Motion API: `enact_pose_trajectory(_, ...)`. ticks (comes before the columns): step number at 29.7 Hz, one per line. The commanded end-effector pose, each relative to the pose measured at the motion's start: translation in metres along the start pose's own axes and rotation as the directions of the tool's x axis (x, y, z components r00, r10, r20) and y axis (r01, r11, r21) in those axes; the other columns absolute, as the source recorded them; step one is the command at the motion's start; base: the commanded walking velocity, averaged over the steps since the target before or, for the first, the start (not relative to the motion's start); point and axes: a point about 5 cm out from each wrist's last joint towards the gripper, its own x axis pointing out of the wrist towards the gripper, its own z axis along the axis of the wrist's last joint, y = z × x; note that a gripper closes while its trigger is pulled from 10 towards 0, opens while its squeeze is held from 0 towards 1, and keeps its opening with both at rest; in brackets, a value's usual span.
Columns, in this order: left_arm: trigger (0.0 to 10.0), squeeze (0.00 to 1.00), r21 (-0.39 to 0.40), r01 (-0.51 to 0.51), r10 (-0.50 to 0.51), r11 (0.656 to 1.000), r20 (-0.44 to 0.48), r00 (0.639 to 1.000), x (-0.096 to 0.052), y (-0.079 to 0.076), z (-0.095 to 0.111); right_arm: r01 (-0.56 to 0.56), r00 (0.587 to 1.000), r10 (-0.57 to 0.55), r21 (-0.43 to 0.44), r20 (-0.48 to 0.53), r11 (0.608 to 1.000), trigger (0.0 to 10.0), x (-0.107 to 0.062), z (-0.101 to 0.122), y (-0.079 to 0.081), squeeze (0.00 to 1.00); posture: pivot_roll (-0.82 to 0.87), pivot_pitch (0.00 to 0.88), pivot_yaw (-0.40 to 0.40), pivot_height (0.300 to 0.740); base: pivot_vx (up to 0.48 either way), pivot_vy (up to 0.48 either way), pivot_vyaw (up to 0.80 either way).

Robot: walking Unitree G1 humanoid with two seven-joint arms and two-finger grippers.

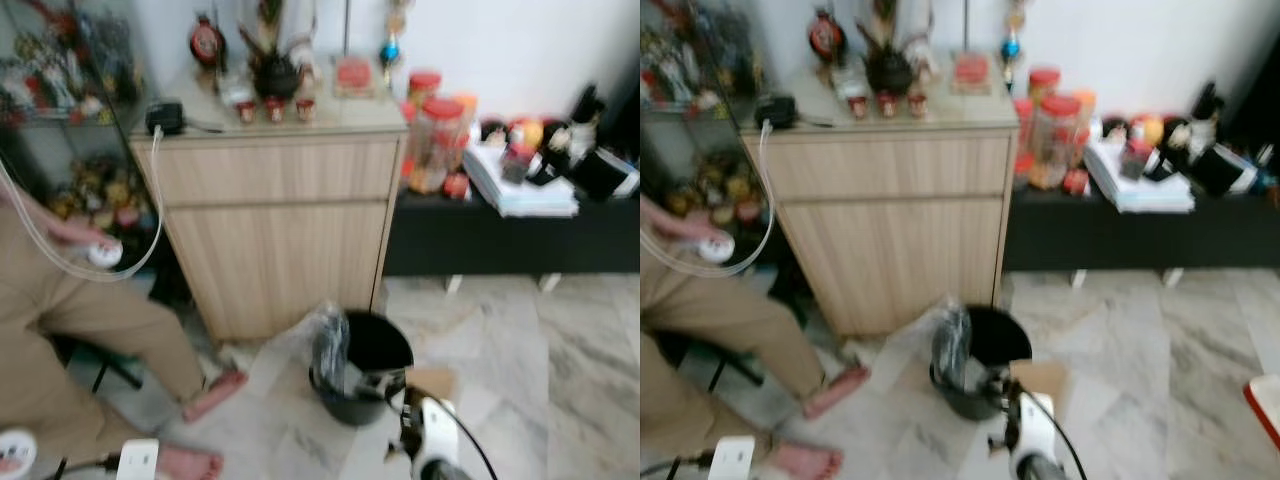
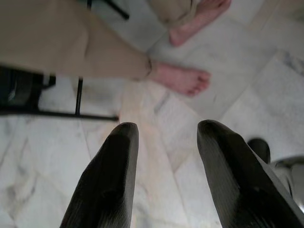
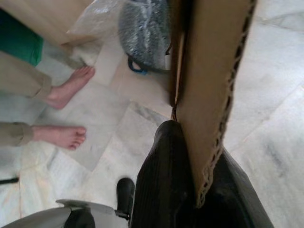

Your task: Picking trash to rubbish bin

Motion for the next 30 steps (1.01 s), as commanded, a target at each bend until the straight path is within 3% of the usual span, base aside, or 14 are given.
enact_pose_trajectory(1,10.0,0.0,0.007,0.016,-0.016,1.0,0.003,1.0,0.0002,-0.0057,0.002,0.026,1.0,-0.026,-0.008,0.007,1.0,10.0,-0.0013,0.0022,-0.0096,0.0,0.03,0.0,0.027,0.74,0.319,0.0,0.0)
enact_pose_trajectory(6,10.0,0.0,0.001,0.01,-0.01,1.0,0.0,1.0,-0.0002,-0.0047,0.0003,0.025,1.0,-0.025,-0.006,0.002,1.0,10.0,-0.0013,0.0012,-0.0091,0.0,0.04,0.0,0.023,0.74,0.319,0.0,-0.09)
enact_pose_trajectory(11,10.0,0.0,-0.003,0.006,-0.006,1.0,-0.006,1.0,-0.001,-0.0032,-0.0026,0.024,1.0,-0.024,0.006,0.001,1.0,10.0,-0.0014,0.0005,-0.0086,0.0,0.04,0.005,0.023,0.74,0.317,0.0,-0.8)
enact_pose_trajectory(24,10.0,0.0,-0.008,0.006,-0.006,1.0,-0.005,1.0,-0.0006,-0.0038,-0.0014,0.007,1.0,-0.007,-0.022,0.014,1.0,10.0,-0.0005,0.0034,-0.0053,0.0,0.04,0.011,0.024,0.74,0.319,0.0,0.0)
enact_pose_trajectory(30,10.0,0.0,-0.009,0.006,-0.006,1.0,-0.003,1.0,-0.0002,-0.0036,0.0001,0.011,1.0,-0.011,-0.012,0.01,1.0,10.0,-0.0006,0.0025,-0.0053,0.0,0.04,0.011,0.025,0.74,0.32,0.0,0.74)
